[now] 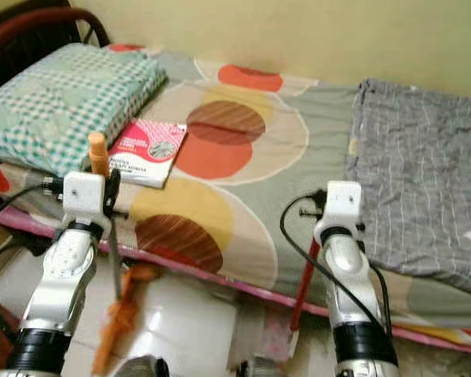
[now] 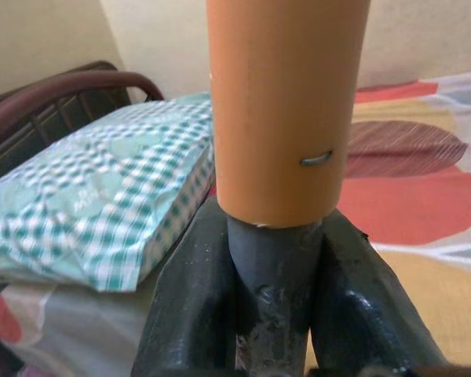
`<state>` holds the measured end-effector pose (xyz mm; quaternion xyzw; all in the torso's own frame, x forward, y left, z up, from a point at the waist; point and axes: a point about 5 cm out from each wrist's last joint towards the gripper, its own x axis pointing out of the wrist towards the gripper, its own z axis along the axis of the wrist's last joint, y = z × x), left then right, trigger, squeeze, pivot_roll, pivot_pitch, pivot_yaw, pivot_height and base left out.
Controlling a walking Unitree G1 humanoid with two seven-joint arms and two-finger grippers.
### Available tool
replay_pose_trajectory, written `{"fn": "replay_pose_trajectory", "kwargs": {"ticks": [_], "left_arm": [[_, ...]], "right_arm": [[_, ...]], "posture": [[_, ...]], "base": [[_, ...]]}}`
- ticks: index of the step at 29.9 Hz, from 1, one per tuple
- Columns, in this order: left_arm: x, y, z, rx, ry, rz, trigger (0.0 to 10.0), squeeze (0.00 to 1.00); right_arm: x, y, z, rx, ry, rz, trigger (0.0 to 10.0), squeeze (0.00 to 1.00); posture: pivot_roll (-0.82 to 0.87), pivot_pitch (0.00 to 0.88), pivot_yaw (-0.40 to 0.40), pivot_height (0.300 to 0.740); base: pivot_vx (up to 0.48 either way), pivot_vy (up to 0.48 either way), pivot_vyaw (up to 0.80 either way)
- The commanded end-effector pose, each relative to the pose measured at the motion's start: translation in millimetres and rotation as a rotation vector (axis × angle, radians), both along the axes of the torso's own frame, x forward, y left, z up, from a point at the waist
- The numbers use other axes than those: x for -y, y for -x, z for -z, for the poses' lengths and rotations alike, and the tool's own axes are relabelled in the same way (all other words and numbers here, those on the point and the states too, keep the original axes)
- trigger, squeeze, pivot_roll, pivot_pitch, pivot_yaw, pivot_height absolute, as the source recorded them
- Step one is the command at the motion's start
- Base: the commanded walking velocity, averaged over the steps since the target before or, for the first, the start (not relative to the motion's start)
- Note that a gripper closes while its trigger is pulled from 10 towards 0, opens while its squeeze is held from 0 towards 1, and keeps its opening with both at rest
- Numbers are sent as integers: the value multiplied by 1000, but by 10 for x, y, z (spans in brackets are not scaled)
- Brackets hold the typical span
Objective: Sweep floor
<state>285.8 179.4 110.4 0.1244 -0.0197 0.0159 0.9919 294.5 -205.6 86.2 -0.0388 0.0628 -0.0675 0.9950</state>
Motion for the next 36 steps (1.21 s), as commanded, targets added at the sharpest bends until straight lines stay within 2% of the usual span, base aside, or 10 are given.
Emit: {"fn": "replay_pose_trajectory", "kwargs": {"ticks": [1, 5, 8, 14, 17, 21, 27, 31, 34, 36], "left_arm": [[14, 55, 21, -12, 13, -17, 10000, 0], [-79, 291, 164, -107, 26, -91, 10000, 0], [-96, 340, 197, -149, 44, -86, 10000, 0], [-68, 265, 85, -102, 18, -59, 10000, 0], [-45, 199, 51, -93, 29, -79, 10000, 0], [-39, 133, -2, -79, 34, -90, 10000, 0], [-27, 10, -126, -40, 15, -74, 10000, 0], [-44, -93, -203, -13, 17, -76, 10000, 0], [-57, -121, -222, -9, 40, -90, 10000, 0], [-66, -124, -237, -10, 44, -108, 10000, 0]], "right_arm": [[60, 24, -94, 51, 22, 0, 10000, 0], [-44, 162, -65, 72, -67, -24, 10000, 0], [-90, 198, -88, 91, -29, -39, 10000, 0], [-379, 77, -418, 221, 153, -68, 10000, 0], [-583, -15, -730, 279, 295, -192, 10000, 0], [-626, -89, -838, 176, 337, -193, 10000, 0], [-596, -158, -1089, 97, 131, -148, 10000, 0], [-650, -204, -1114, 226, -87, -195, 10000, 0], [-632, -159, -1113, 279, 27, -231, 10000, 0], [-613, -127, -1083, 278, -3, -248, 10000, 0]], "posture": [[3, 14, -88, 740], [13, 0, -59, 740], [18, 13, -39, 740], [-4, 68, -63, 740], [-11, 79, -81, 740], [-13, 76, -78, 740], [5, 35, -51, 740], [-11, 35, -30, 740], [-21, 40, -33, 740], [-19, 52, -41, 740]], "base": [[0, 0, 0], [0, 0, 0], [0, 0, 0], [0, 0, 0], [0, 0, 0], [0, 0, 0], [0, 0, 0], [0, 0, 0], [0, 0, 0], [0, 0, 0]]}}
